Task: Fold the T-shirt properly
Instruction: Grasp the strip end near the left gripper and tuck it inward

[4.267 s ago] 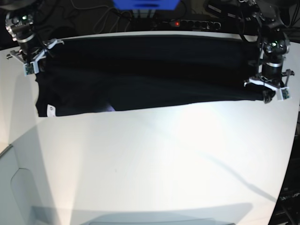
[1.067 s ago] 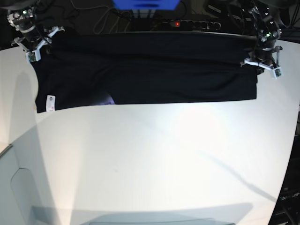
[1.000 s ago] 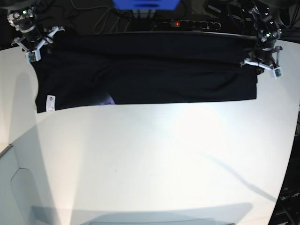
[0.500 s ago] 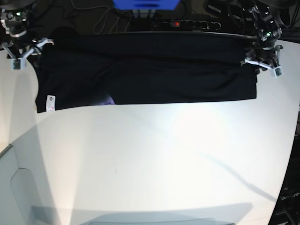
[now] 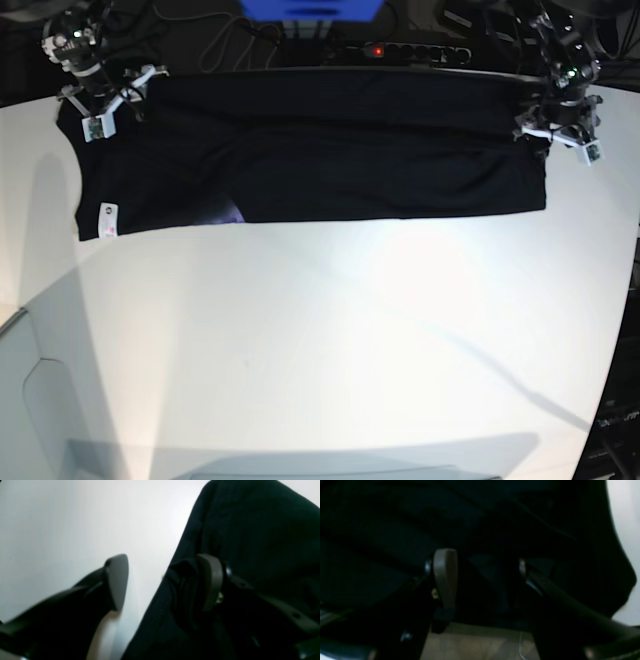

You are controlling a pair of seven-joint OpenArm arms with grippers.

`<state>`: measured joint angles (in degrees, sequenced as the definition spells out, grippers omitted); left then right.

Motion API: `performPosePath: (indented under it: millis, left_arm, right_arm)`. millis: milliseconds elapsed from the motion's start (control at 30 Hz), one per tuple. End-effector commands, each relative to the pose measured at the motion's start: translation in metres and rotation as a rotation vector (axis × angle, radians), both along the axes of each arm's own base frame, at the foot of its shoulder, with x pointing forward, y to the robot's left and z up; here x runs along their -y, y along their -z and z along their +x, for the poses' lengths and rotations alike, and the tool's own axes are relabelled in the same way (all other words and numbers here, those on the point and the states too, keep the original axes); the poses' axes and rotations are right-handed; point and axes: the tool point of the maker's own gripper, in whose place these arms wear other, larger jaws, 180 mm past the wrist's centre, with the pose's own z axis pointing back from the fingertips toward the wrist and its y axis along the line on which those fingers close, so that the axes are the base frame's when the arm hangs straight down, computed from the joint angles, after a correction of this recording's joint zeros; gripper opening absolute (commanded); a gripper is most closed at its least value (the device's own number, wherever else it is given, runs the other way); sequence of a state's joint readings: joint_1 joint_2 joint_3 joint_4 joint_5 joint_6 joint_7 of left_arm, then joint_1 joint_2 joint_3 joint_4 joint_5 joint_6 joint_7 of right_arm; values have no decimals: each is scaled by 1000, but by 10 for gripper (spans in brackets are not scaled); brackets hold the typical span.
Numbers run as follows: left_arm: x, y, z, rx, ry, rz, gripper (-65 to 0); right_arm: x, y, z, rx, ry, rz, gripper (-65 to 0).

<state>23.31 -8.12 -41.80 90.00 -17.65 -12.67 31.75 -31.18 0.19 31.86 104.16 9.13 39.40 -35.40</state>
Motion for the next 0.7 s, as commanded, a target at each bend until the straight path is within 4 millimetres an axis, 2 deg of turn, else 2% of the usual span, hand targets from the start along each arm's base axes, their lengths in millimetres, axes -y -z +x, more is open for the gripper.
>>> performPosePath:
  millis: [0,67,133,267,367,433,533,667]
  left_arm:
    - [-1,-5,1,14,2,7,-251]
    - [0,-4,1,13,1,5,-259]
    - [1,2,-1,5,-8,-9,-308]
    - [-1,14,-5,-14,-27,-30,-456]
    - [-2,17,-4,-15,-37,-39,-548]
    - [-2,16,-2,-12,-35,-37,-634]
    - [-2,14,-1,-7,-32,-33,-645]
    - [-2,-21,20,80,1,23,-650]
  right_arm:
    - [2,-4,3,19,-10,-1,-341]
    - [2,0,4,12,-5,8,-341]
    - [2,6,3,2,3,19,-341]
    - [2,14,3,-11,14,37,-341]
    - [5,19,2,-29,12,26,-341]
    - [6,19,6,-28,9,12,-341]
    - [10,20,10,-35,-2,-26,-341]
    - [15,20,18,-38,-12,-68,-341]
